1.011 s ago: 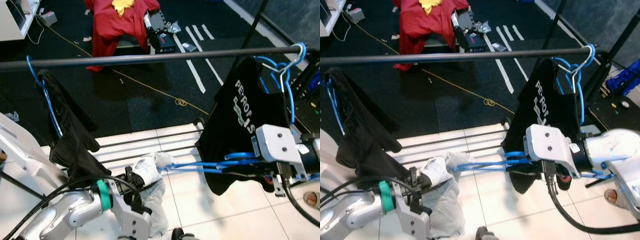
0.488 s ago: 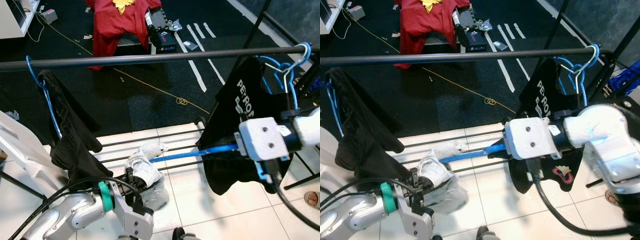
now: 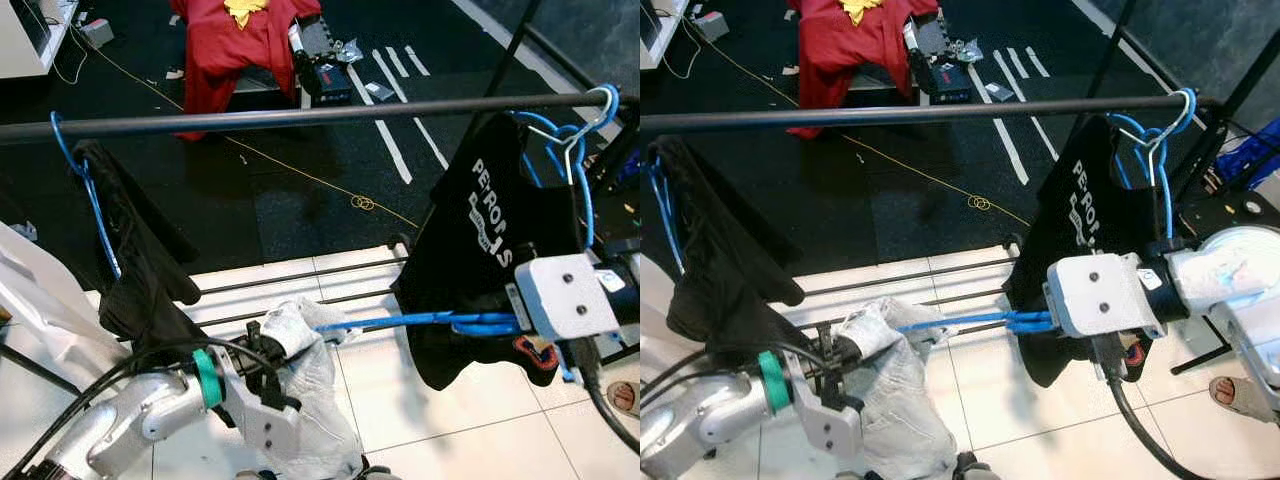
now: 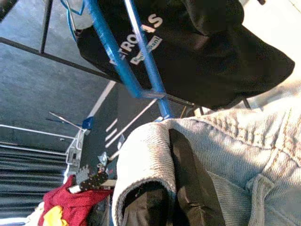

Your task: Hang hanger

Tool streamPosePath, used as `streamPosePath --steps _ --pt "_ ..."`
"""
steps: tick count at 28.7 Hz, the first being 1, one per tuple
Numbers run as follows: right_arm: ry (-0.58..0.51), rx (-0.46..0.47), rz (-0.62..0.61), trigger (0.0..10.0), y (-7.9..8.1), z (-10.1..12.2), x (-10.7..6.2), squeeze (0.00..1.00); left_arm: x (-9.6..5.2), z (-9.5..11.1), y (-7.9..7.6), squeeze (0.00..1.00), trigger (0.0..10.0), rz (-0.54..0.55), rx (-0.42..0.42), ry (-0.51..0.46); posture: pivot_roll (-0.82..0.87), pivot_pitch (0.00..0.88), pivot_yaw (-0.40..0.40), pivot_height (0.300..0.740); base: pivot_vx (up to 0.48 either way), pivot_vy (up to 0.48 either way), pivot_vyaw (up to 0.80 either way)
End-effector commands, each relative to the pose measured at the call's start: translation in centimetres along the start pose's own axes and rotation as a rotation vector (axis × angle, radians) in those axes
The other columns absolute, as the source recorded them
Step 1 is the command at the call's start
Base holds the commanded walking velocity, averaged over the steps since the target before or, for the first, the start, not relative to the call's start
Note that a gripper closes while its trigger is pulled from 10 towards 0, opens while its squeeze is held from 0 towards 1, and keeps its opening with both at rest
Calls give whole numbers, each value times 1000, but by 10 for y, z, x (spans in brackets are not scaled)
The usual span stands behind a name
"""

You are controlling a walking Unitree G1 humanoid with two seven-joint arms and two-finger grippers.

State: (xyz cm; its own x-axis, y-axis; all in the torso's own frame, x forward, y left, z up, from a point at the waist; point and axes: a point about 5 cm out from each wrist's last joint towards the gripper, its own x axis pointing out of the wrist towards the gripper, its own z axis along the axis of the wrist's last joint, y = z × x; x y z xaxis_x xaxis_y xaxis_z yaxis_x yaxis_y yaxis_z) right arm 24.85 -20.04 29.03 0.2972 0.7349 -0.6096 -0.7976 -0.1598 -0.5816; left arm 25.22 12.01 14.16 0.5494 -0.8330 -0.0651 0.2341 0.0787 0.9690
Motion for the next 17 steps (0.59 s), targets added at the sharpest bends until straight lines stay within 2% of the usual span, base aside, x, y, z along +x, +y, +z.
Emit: streamPosePath --steps 1,13,17 --pt "-6 -49 -39 10000 -7 6 -2 0 -1 4 -2 0 10000 -3 0 -34 -144 178 50 740 0 0 0" --pt "-18 -81 -62 10000 -14 12 -6 0 -1 6 -7 0 10000 -15 -5 -48 -141 177 47 740 0 0 0" --pt "-58 -101 -47 10000 -16 16 4 0 3 8 -7 0 10000 -14 -4 -70 -141 180 49 740 0 0 0"
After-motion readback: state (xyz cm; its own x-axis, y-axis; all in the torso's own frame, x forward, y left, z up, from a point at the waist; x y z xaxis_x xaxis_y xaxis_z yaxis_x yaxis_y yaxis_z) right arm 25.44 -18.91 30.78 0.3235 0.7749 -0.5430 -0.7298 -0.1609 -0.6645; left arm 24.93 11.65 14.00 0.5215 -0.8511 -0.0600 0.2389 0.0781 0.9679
